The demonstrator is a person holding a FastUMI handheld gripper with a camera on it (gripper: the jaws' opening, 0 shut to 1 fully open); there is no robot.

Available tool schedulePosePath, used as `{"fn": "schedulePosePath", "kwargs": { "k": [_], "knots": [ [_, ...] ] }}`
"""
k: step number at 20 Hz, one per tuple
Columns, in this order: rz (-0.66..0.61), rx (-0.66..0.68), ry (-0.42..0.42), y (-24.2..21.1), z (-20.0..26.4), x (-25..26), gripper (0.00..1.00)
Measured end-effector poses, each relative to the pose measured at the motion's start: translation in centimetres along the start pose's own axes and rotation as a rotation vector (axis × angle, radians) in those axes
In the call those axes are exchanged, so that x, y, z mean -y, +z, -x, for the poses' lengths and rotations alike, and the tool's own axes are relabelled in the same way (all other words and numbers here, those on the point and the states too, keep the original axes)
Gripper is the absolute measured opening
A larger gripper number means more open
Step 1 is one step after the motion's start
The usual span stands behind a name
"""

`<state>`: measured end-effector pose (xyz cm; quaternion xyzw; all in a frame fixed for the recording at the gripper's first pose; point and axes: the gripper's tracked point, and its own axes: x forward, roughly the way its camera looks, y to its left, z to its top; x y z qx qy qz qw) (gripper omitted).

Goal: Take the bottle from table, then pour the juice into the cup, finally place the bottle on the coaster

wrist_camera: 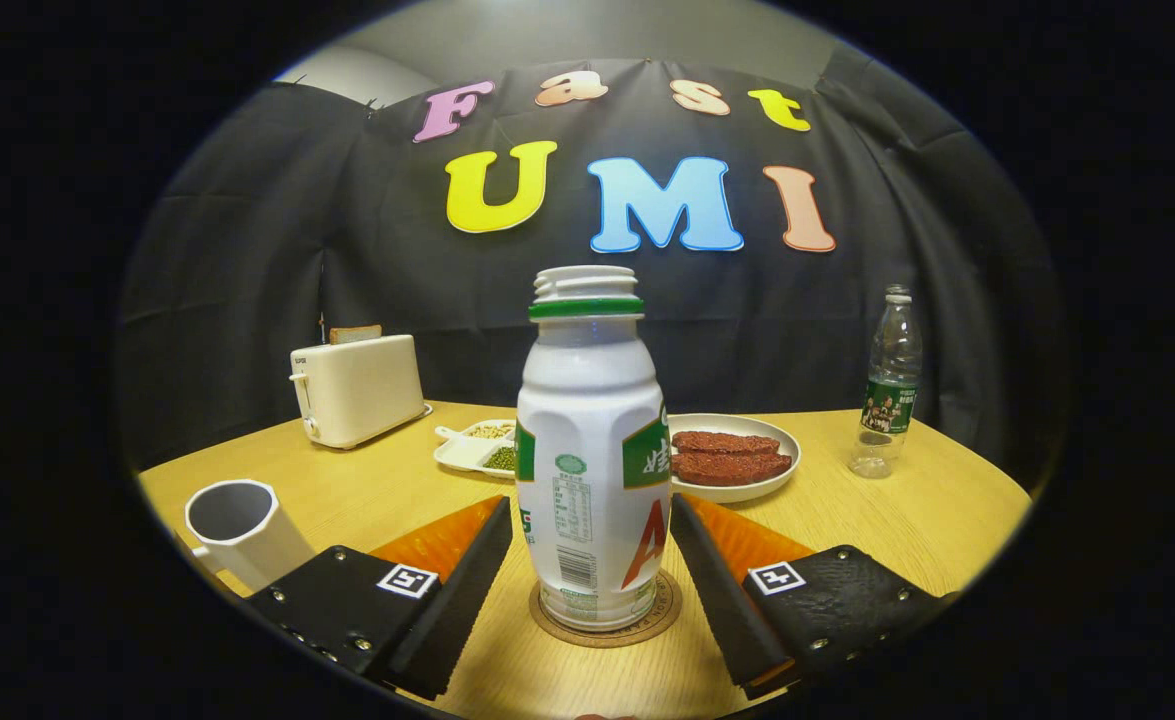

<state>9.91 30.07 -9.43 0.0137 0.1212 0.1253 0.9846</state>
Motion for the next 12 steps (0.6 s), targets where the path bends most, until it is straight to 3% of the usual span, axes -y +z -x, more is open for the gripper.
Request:
{"fn": "schedulePosePath", "kwargs": {
  "k": [12],
  "knots": [
    [0.031, 0.071, -0.014, 2.2, 0.6, 0.1, 0.97]
  ]
}}
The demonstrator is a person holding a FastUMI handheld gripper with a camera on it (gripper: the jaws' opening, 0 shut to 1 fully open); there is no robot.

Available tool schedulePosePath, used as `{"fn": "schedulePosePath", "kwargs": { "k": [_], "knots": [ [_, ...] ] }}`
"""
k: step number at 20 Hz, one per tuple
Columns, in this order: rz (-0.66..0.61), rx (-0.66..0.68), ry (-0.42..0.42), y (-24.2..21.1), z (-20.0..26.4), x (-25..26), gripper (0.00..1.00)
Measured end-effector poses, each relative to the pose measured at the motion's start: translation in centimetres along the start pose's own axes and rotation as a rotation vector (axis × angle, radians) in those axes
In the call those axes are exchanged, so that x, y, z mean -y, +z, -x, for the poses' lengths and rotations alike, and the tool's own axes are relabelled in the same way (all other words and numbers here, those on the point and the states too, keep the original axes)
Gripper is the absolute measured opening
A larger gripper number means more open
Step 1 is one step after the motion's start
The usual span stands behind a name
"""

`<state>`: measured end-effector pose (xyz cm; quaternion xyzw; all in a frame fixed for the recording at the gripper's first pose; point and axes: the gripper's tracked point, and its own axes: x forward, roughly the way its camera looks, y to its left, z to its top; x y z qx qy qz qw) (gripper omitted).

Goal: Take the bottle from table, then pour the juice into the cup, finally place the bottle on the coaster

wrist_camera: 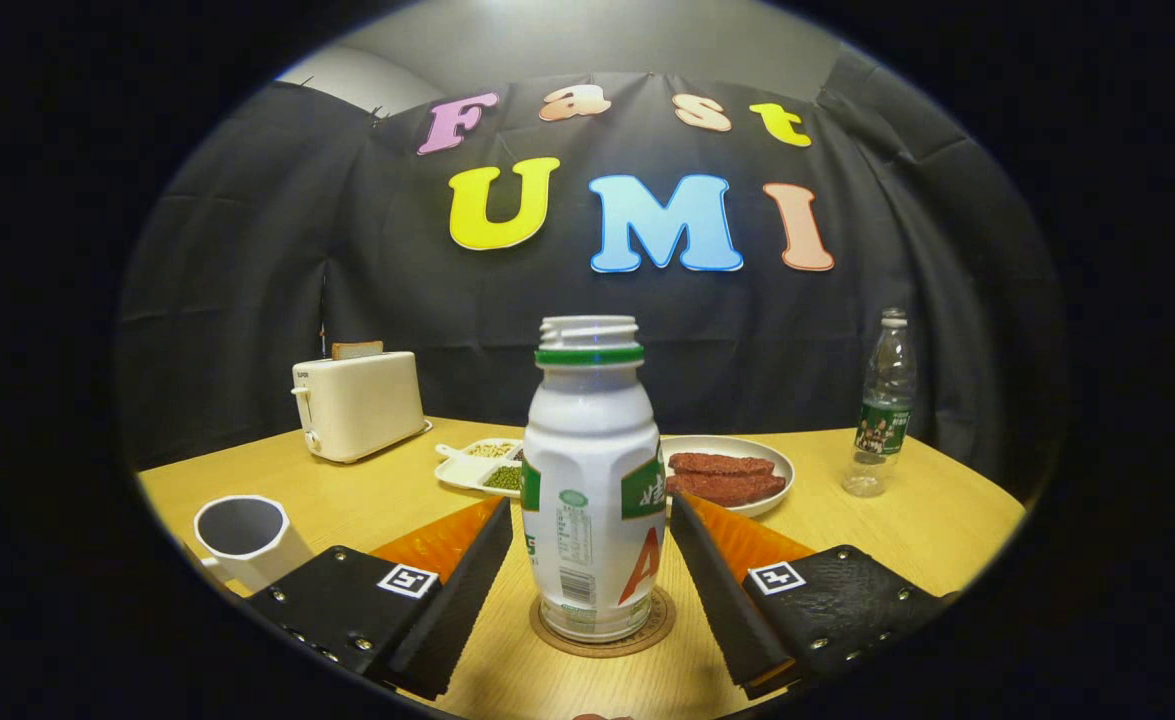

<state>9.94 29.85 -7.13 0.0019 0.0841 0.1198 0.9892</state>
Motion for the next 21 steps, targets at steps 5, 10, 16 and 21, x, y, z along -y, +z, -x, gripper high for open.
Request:
{"fn": "schedulePosePath", "kwargs": {
  "k": [5, 10, 16, 21],
  "knots": [
    [0.023, 0.068, -0.001, 2.4, 0.8, 0.0, 0.97],
    [0.048, 0.131, -0.010, 4.8, 2.1, 0.2, 0.97],
    [0.046, 0.240, -0.016, 8.9, 5.9, 0.2, 0.97],
    [0.010, 0.325, -0.021, 12.0, 10.7, 0.3, 0.97]
  ]
}}
